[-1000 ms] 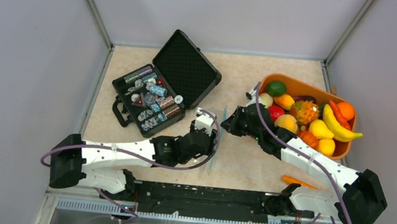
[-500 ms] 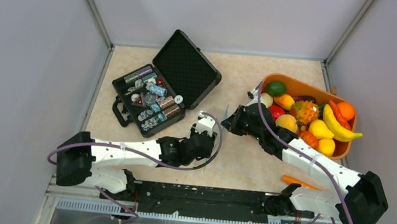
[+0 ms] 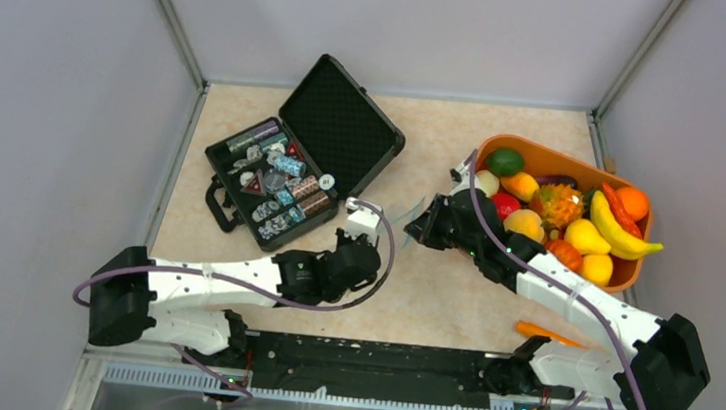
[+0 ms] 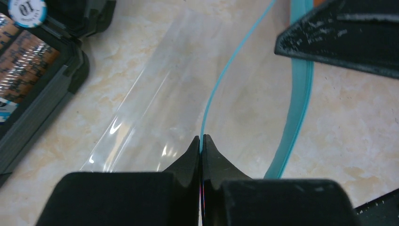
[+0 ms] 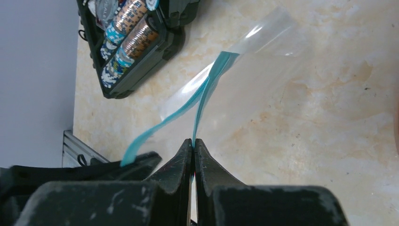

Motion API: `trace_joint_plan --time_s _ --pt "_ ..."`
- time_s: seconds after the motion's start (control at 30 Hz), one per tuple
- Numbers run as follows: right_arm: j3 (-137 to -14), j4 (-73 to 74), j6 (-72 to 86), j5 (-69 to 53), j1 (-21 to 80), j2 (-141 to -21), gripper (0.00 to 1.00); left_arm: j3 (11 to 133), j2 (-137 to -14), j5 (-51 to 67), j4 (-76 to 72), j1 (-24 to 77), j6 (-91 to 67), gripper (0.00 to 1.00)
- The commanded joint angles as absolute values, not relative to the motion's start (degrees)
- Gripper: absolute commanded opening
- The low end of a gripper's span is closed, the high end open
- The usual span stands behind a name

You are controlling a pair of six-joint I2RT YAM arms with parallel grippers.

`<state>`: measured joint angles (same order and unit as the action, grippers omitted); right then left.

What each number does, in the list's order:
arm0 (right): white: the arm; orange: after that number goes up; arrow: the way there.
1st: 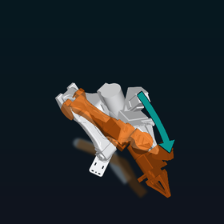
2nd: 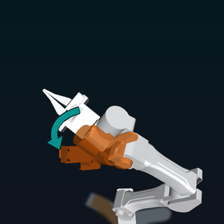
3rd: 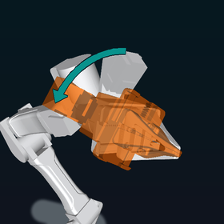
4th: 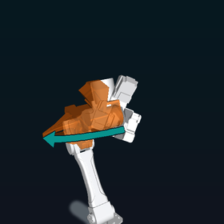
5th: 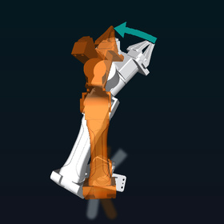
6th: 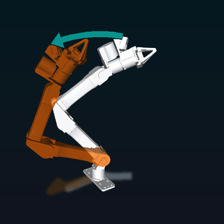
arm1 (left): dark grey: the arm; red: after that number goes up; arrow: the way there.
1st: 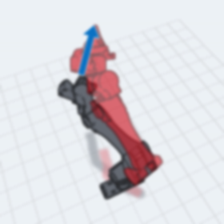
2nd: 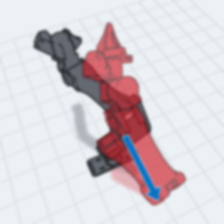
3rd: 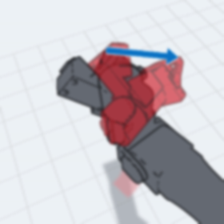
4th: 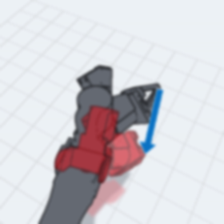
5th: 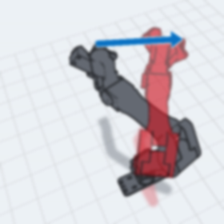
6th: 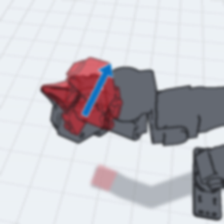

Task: Place the food in the zip-top bag and seal the zipper

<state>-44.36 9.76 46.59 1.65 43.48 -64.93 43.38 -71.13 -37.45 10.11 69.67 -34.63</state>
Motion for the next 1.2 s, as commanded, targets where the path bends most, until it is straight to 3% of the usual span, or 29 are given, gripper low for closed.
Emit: trace_joint_plan --time_s 0.0,0.23,0.5,0.7,0.8,0.9,0.97,1.17 --pt "-44.64 13.76 43.58 1.59 44.02 -63.33 0.00 44.38 -67.30 -45.72 10.98 68.76 -35.67 0.00" --pt "-46.63 18.58 36.63 -7.18 44.03 -63.08 0.00 47.56 -67.51 -54.73 12.22 68.73 -32.15 0.00" --pt "-48.42 26.29 38.47 8.91 44.06 -62.59 0.00 50.98 -71.80 -56.32 16.14 68.77 -34.83 0.00" --pt "-48.34 20.47 38.46 2.11 43.99 -63.77 0.00 49.90 -71.62 -51.48 13.62 68.77 -35.26 0.00" --pt "-48.14 18.06 38.96 -0.85 44.03 -63.73 0.08 50.02 -72.19 -50.05 13.10 68.82 -35.41 0.00" --pt "-49.03 18.15 38.97 -1.26 43.95 -63.41 0.26 50.13 -72.78 -49.37 12.87 68.82 -35.54 0.00" --pt "-49.64 18.22 38.62 -1.74 43.90 -62.87 0.27 50.29 -73.21 -49.18 12.79 68.86 -35.46 0.00" --pt "-51.22 19.68 36.92 -1.65 43.92 -59.16 0.47 50.05 -73.62 -49.05 12.69 68.82 -35.65 0.00"
